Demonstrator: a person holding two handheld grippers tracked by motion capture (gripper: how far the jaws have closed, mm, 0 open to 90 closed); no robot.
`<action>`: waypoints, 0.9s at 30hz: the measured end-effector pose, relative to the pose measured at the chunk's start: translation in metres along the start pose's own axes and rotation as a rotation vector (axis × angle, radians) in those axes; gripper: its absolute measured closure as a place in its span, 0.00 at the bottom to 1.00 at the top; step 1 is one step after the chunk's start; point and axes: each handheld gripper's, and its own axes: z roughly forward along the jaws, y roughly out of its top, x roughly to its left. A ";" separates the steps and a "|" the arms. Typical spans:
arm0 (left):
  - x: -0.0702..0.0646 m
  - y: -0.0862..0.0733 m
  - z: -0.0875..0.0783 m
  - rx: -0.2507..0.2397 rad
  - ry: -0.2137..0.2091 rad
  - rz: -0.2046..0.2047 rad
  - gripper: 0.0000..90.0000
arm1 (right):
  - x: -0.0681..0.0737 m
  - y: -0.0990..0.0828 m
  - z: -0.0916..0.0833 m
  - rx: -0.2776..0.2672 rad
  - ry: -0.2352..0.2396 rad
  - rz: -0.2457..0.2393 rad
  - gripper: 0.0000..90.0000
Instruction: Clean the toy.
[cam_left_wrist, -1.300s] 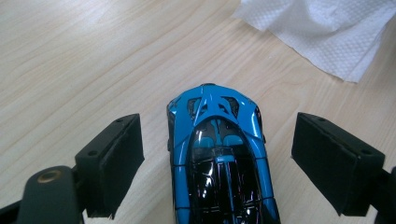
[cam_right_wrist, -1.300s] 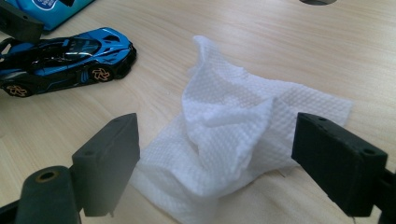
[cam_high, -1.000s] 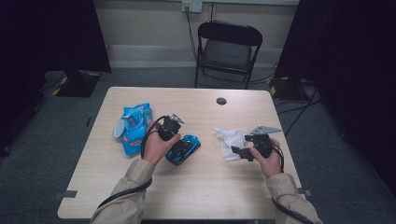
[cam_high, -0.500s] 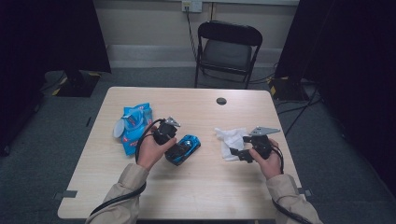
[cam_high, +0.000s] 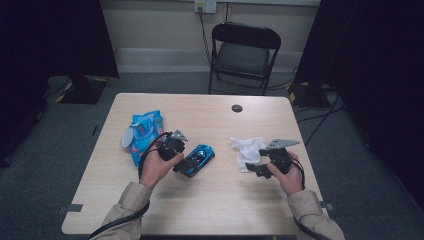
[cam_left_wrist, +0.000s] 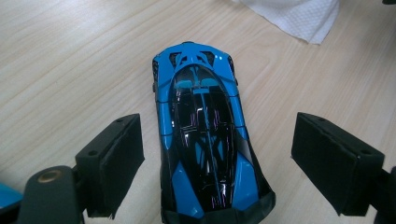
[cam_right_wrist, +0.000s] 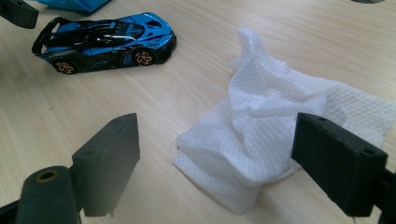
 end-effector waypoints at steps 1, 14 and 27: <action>0.000 -0.001 -0.001 0.000 -0.004 0.003 0.18 | 0.000 0.000 0.000 0.000 0.000 0.000 0.16; -0.003 -0.015 -0.011 -0.008 -0.021 0.028 0.18 | 0.000 -0.009 -0.008 0.003 0.020 0.001 0.16; -0.006 -0.030 -0.026 -0.034 -0.035 0.049 0.18 | 0.000 -0.018 -0.014 0.016 0.021 -0.011 0.16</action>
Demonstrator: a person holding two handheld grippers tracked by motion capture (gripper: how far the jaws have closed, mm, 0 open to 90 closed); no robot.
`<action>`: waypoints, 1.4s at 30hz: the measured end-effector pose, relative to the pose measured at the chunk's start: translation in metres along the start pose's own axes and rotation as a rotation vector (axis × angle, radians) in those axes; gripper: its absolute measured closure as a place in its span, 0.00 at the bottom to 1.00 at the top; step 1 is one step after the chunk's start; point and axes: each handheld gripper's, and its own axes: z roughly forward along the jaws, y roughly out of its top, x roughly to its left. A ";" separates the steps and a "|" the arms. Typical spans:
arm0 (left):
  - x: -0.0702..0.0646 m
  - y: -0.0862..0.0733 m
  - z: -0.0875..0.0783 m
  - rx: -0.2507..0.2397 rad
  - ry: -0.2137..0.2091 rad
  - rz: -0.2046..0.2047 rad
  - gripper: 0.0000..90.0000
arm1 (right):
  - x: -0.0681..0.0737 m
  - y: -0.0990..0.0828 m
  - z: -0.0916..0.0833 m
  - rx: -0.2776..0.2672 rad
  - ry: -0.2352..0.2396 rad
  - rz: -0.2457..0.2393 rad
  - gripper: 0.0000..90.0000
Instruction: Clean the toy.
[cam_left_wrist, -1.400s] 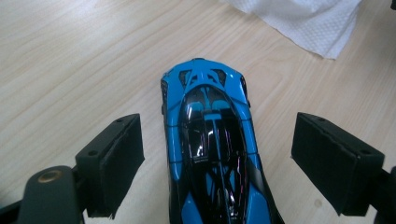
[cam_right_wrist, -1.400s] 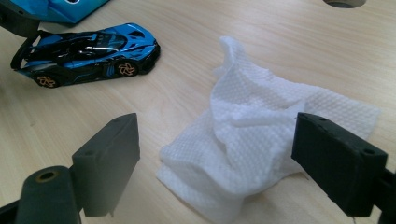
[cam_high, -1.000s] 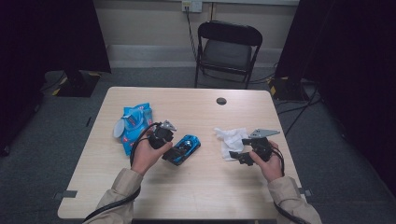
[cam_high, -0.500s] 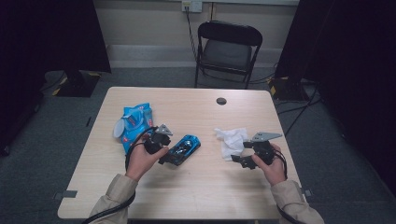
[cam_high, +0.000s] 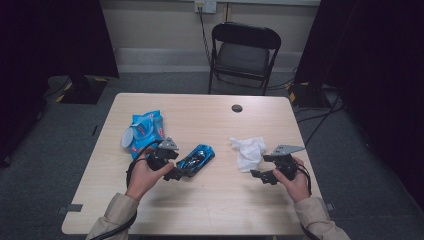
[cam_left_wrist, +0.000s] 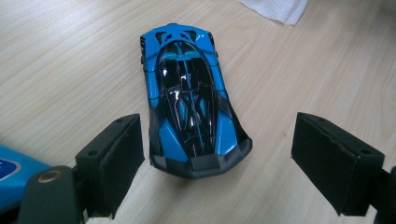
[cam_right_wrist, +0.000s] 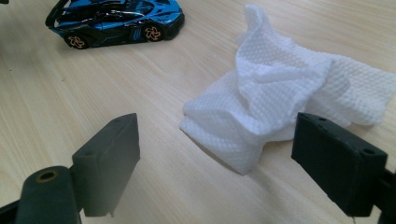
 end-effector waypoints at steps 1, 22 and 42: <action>0.000 0.000 0.000 0.000 0.000 0.000 0.18 | 0.000 0.000 0.000 0.000 0.000 0.000 0.16; 0.006 -0.033 -0.018 -0.001 0.003 -0.033 0.18 | -0.004 -0.019 -0.013 0.016 0.002 0.020 0.16; 0.013 -0.060 -0.036 -0.004 0.017 -0.057 0.19 | -0.005 -0.029 -0.021 0.018 0.010 0.025 0.16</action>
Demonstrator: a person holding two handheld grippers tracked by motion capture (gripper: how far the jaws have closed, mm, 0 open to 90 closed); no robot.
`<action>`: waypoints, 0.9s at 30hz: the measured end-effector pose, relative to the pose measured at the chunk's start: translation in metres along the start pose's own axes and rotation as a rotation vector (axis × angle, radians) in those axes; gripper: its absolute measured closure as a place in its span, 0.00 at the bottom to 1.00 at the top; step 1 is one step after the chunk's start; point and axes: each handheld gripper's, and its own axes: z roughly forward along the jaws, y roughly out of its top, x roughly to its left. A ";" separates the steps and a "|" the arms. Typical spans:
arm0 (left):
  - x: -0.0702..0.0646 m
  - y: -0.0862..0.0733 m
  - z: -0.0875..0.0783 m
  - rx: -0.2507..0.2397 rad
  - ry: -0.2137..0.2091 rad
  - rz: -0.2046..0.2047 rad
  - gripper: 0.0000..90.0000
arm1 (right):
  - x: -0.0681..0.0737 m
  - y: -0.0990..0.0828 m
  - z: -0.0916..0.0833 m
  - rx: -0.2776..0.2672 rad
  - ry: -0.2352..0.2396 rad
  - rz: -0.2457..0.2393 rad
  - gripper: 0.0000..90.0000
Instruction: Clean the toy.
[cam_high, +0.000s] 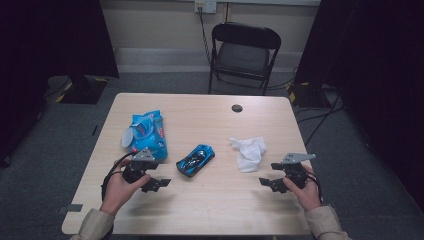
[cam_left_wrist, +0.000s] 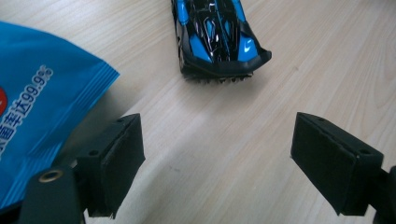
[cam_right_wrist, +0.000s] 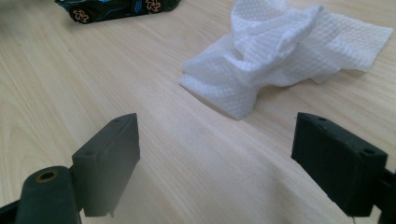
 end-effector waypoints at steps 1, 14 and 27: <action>0.001 -0.002 -0.001 0.004 0.001 0.001 0.19 | 0.000 0.000 0.000 0.000 -0.001 0.002 0.16; 0.004 -0.016 -0.003 0.010 0.002 -0.006 0.19 | -0.001 -0.007 -0.007 -0.007 -0.007 0.007 0.16; 0.006 -0.026 -0.009 0.010 0.006 -0.013 0.19 | -0.004 -0.021 -0.017 0.000 -0.021 0.019 0.16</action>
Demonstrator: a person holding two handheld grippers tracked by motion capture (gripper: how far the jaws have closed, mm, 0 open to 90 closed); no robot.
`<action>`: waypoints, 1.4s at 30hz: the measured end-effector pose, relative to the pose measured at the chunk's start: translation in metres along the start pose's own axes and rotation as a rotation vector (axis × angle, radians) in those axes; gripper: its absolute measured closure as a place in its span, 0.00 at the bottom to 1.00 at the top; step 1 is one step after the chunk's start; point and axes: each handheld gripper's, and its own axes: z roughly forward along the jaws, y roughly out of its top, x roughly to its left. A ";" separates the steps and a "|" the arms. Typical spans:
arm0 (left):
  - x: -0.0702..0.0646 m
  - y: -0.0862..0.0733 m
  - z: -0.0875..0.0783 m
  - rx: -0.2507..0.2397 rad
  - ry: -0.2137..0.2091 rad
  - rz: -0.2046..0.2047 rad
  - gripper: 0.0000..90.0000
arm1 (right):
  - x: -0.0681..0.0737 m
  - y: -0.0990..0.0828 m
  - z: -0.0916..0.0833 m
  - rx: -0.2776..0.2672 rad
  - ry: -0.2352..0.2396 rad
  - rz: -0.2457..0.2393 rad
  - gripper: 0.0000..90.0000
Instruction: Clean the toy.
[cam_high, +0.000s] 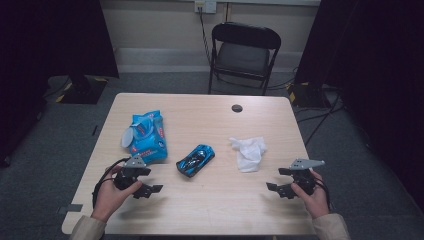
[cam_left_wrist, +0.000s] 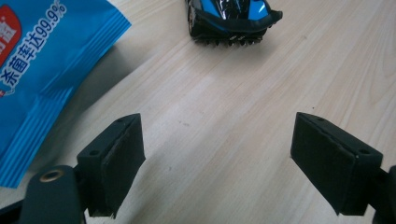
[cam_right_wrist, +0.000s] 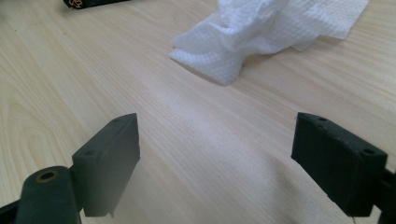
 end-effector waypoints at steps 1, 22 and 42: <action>0.000 -0.001 0.000 0.000 -0.004 -0.007 0.19 | 0.000 -0.001 -0.001 0.000 0.003 0.000 0.16; 0.009 -0.021 -0.016 0.003 0.023 -0.033 0.19 | -0.003 -0.011 -0.012 0.016 -0.015 -0.004 0.16; 0.013 -0.034 -0.028 -0.010 0.044 -0.040 0.19 | -0.005 -0.025 -0.024 0.027 -0.020 0.003 0.16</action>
